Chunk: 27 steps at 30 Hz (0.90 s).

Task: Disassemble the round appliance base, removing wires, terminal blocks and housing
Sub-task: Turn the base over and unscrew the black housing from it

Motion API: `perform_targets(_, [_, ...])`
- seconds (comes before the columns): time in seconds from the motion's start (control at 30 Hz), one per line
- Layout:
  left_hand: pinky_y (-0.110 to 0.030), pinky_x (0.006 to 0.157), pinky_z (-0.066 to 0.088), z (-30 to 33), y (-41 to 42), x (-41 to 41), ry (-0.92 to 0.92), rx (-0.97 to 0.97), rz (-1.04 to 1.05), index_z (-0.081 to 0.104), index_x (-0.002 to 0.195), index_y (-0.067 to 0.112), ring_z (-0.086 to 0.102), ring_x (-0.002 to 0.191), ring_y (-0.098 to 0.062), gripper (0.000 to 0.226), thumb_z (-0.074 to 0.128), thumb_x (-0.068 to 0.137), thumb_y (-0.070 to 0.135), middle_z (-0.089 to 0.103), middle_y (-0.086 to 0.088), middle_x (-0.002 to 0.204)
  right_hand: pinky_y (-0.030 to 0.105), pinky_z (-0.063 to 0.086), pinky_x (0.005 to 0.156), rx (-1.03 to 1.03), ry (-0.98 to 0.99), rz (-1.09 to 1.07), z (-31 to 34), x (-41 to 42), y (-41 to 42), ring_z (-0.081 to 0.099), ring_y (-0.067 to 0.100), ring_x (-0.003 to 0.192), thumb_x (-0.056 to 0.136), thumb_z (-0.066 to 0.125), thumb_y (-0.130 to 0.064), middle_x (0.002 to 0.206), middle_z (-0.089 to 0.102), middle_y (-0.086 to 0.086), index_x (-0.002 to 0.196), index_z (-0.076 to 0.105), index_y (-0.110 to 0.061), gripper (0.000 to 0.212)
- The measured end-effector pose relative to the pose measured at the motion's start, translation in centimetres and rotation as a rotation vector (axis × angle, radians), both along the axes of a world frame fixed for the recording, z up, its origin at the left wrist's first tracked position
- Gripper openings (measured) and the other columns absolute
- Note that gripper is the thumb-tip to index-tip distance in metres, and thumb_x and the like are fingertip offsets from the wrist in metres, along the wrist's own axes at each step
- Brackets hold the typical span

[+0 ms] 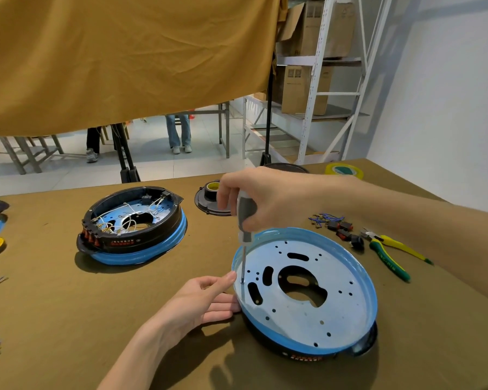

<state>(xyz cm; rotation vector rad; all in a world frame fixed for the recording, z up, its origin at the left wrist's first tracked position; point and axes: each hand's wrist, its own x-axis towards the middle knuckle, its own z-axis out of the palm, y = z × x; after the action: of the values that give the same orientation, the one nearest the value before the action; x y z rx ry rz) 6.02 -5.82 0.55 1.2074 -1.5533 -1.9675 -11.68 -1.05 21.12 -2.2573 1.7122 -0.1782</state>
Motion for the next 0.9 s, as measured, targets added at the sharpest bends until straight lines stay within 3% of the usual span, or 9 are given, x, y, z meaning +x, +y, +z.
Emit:
perform_targets(0.1, [-0.038, 0.088, 0.063, 0.0, 0.0, 0.0, 0.000, -0.001, 0.005, 0.052, 0.129, 0.014, 0.079, 0.096, -0.024, 0.078, 0.079, 0.069, 0.056, 0.081, -0.012, 0.101, 0.041, 0.058, 0.073, -0.023, 0.095, -0.001, 0.2, 0.5, 0.4, 0.063, 0.015, 0.087, 0.086, 0.076, -0.033, 0.104, 0.061, -0.003, 0.120, 0.052, -0.025, 0.042])
perform_targets(0.2, [-0.036, 0.086, 0.064, -0.1, 0.1, 0.0, 0.007, 0.000, 0.014, 0.052, 0.123, 0.017, 0.079, 0.095, -0.024, 0.071, 0.078, 0.069, 0.056, 0.081, -0.012, 0.100, 0.035, 0.043, 0.054, -0.319, 0.445, -0.127, -1.0, 1.0, 0.3, 0.055, 0.018, 0.067, 0.095, 0.047, -0.068, 0.080, 0.056, 0.000, 0.112, 0.050, -0.017, 0.054])
perform_targets(0.27, [-0.035, 0.083, 0.064, -0.1, 0.1, 0.0, 0.012, -0.001, 0.011, 0.053, 0.117, 0.022, 0.079, 0.095, -0.024, 0.067, 0.079, 0.067, 0.057, 0.081, -0.011, 0.100, 0.033, 0.037, 0.050, -0.371, 0.501, -0.114, -1.3, 1.0, 0.0, 0.052, 0.017, 0.062, 0.099, 0.050, -0.057, 0.074, 0.051, -0.001, 0.109, 0.054, -0.015, 0.044])
perform_targets(0.33, [-0.034, 0.080, 0.064, -0.1, 0.1, 0.1, 0.016, 0.000, 0.011, 0.053, 0.112, 0.025, 0.079, 0.095, -0.024, 0.063, 0.080, 0.065, 0.057, 0.081, -0.011, 0.100, 0.037, 0.050, 0.061, -0.236, 0.323, -0.040, -0.7, 0.5, -0.2, 0.061, 0.020, 0.077, 0.095, 0.064, -0.037, 0.086, 0.059, -0.002, 0.115, 0.055, -0.020, 0.028])
perform_targets(0.43, [-0.034, 0.080, 0.064, -0.2, 0.0, 0.1, 0.021, 0.020, 0.009, 0.053, 0.116, 0.023, 0.079, 0.096, -0.024, 0.065, 0.080, 0.068, 0.056, 0.081, -0.012, 0.100, 0.025, 0.053, 0.066, 0.012, 0.051, 0.029, 0.4, -0.1, -0.1, 0.062, 0.006, 0.085, 0.083, 0.075, -0.015, 0.101, 0.060, -0.009, 0.121, 0.051, -0.027, 0.046])
perform_targets(0.57, [-0.034, 0.081, 0.064, -0.3, -0.1, 0.1, 0.023, 0.011, 0.010, 0.053, 0.112, 0.024, 0.079, 0.096, -0.024, 0.070, 0.082, 0.060, 0.061, 0.081, -0.011, 0.100, 0.035, 0.047, 0.057, -0.252, 0.298, -0.079, -0.8, 0.3, -0.1, 0.055, 0.014, 0.069, 0.096, 0.053, -0.059, 0.086, 0.056, -0.002, 0.116, 0.050, -0.019, 0.045])
perform_targets(0.7, [-0.032, 0.078, 0.064, -0.3, -0.2, 0.1, 0.027, 0.012, 0.003, 0.053, 0.107, 0.027, 0.079, 0.095, -0.024, 0.069, 0.083, 0.055, 0.061, 0.081, -0.010, 0.098, 0.033, 0.038, 0.047, -0.340, 0.505, -0.099, -1.2, 0.1, -0.5, 0.058, 0.022, 0.062, 0.103, 0.045, -0.050, 0.074, 0.059, 0.005, 0.094, 0.061, -0.010, 0.044])
perform_targets(0.8, [-0.031, 0.075, 0.064, -0.3, -0.3, 0.0, 0.035, 0.017, 0.012, 0.051, 0.103, 0.028, 0.079, 0.094, -0.024, 0.065, 0.083, 0.056, 0.060, 0.081, -0.010, 0.096, 0.028, 0.049, 0.054, -0.176, 0.214, 0.000, -0.1, -0.3, -0.6, 0.064, 0.010, 0.075, 0.090, 0.072, -0.030, 0.085, 0.066, -0.006, 0.109, 0.063, -0.018, 0.024])
perform_targets(0.9, [-0.031, 0.073, 0.064, -0.4, -0.3, -0.1, 0.031, 0.021, 0.016, 0.052, 0.103, 0.028, 0.079, 0.093, -0.023, 0.062, 0.083, 0.060, 0.059, 0.081, -0.009, 0.094, 0.022, 0.055, 0.062, 0.006, -0.010, 0.098, 0.3, -0.1, -0.4, 0.065, 0.003, 0.080, 0.079, 0.082, -0.016, 0.092, 0.069, -0.010, 0.117, 0.059, -0.023, 0.045])
